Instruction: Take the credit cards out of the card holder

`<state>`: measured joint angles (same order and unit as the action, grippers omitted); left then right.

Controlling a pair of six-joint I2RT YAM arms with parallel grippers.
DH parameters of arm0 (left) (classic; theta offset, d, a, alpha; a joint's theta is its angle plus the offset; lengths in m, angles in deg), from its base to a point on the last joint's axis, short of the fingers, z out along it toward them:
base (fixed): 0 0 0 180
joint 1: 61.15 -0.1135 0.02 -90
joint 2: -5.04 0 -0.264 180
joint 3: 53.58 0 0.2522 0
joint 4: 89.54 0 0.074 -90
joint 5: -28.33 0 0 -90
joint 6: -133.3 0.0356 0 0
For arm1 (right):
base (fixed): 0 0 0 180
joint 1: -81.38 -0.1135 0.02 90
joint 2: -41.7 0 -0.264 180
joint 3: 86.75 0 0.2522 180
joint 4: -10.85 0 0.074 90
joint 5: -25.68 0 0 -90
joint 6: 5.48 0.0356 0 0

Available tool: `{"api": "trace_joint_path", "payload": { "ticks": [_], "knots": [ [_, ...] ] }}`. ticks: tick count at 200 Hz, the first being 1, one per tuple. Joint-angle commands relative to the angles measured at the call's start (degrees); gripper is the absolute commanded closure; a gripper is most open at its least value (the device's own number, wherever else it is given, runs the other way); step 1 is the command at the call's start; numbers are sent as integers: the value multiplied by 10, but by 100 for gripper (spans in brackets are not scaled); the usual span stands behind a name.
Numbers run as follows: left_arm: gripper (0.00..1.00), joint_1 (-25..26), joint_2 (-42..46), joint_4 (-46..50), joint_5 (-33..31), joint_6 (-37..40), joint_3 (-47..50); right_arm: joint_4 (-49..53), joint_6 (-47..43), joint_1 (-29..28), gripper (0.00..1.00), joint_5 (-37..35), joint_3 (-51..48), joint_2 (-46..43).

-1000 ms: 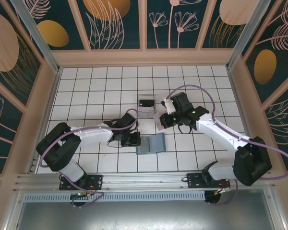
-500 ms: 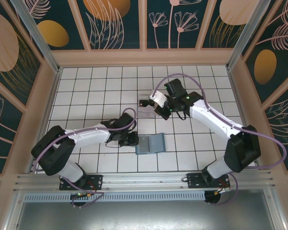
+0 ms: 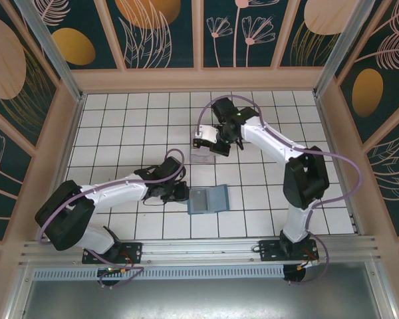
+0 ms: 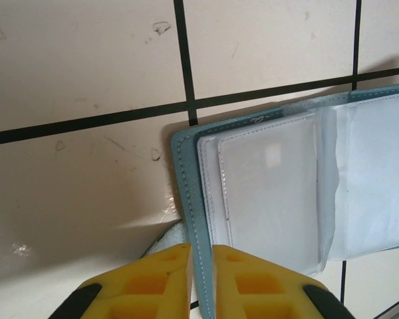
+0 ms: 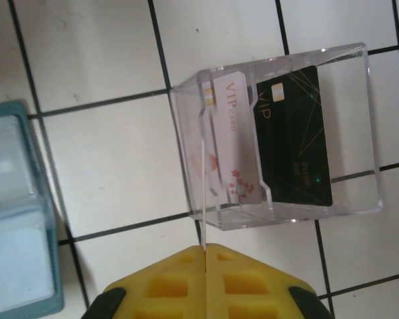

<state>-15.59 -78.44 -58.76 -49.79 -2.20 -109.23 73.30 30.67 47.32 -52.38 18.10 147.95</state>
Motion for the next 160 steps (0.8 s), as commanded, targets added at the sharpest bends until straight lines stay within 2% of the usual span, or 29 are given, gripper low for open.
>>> {"api": "trace_joint_path", "payload": {
  "ticks": [1, 90, 160],
  "knots": [
    [83, 3, 20, 19, -16, -11, 9, 57, -38, -7, 100, -16, 50, 34],
    [83, 2, 42, 25, -24, -20, 19, 109, -59, -22, 100, -25, 187, 150],
    [83, 2, 44, 29, -26, -19, 19, 128, -62, -29, 100, -13, 211, 187]
  ]
}}
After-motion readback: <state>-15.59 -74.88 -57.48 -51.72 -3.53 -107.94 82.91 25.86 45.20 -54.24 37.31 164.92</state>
